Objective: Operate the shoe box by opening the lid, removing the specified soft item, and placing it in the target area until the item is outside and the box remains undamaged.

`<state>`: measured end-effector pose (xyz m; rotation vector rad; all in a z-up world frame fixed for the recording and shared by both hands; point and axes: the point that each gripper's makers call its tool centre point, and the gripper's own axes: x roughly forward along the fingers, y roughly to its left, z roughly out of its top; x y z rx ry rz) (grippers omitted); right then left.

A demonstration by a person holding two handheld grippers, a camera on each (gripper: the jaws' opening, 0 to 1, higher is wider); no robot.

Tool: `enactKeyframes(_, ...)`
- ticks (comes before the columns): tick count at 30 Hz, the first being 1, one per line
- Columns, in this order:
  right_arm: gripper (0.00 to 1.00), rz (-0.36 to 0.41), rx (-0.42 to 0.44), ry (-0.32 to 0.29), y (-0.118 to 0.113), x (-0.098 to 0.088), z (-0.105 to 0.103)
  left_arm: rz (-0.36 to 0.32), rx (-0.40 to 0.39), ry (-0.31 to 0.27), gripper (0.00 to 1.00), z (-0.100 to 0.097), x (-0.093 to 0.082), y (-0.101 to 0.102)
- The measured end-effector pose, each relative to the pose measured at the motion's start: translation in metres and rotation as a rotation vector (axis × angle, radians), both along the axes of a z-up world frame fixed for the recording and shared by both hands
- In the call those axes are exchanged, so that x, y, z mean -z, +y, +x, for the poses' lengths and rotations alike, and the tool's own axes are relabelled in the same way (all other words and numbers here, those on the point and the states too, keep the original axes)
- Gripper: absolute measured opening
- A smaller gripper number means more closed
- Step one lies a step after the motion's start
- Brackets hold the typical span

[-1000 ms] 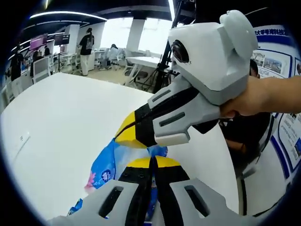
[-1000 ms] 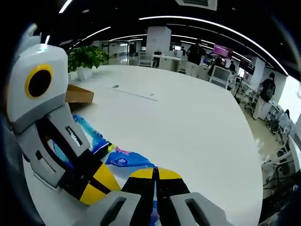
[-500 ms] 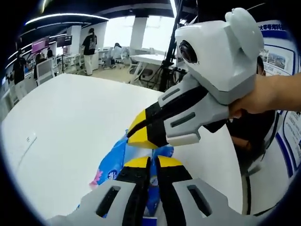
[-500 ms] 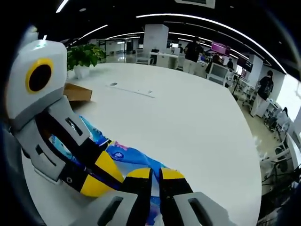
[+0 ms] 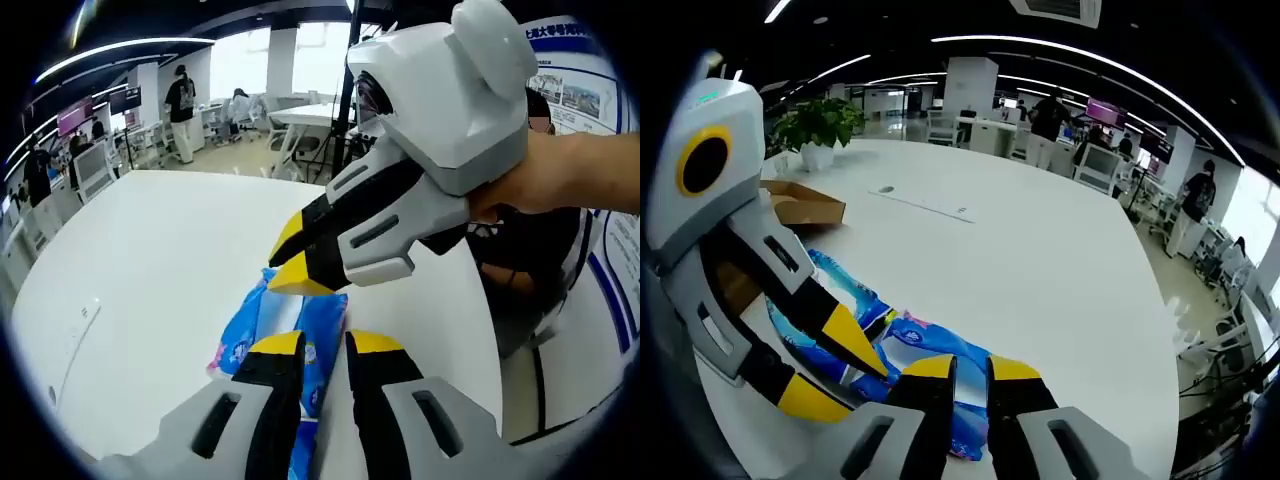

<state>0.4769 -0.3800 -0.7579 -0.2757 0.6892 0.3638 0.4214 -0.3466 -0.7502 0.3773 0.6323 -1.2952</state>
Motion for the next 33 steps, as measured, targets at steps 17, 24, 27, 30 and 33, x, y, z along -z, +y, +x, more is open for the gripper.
enactKeyframes(17,0.28,0.036,-0.114,-0.023,0.051,-0.051,-0.033,-0.044,-0.115,-0.039,0.35,-0.011,-0.057,0.08)
enactKeyframes(24,0.34,0.03,-0.227,-0.049,0.086,-0.069,-0.042,-0.082,-0.167,-0.056,0.41,-0.014,-0.086,0.12)
enactKeyframes(27,0.35,0.021,-0.275,-0.06,0.1,-0.075,-0.045,-0.107,-0.208,-0.041,0.46,-0.017,-0.096,0.137)
enactKeyframes(30,0.36,0.003,-0.323,-0.071,0.113,-0.081,-0.048,-0.129,-0.227,-0.059,0.51,-0.02,-0.104,0.154)
enactKeyframes(33,0.38,0.014,-0.361,-0.073,0.128,-0.086,-0.051,-0.123,-0.246,-0.066,0.51,-0.023,-0.106,0.173)
